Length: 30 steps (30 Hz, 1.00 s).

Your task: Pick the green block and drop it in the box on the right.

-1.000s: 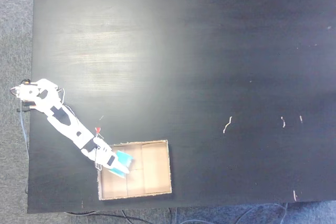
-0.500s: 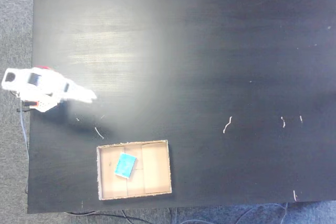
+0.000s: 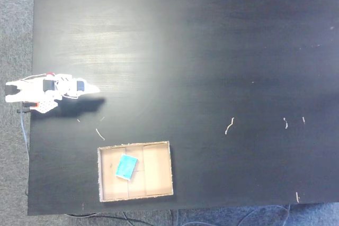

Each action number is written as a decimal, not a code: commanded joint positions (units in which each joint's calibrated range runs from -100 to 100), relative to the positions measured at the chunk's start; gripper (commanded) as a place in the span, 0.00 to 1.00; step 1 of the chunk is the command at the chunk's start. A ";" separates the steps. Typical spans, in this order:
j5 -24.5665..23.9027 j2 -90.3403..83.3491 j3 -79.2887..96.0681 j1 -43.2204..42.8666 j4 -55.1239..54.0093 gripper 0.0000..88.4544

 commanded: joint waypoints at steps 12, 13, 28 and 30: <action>2.39 -0.39 1.42 -4.33 2.74 0.00; 2.00 -0.39 1.42 -4.33 2.66 0.00; 2.25 -0.39 1.42 -5.02 2.66 0.00; 2.25 -0.39 1.42 -5.02 2.66 0.00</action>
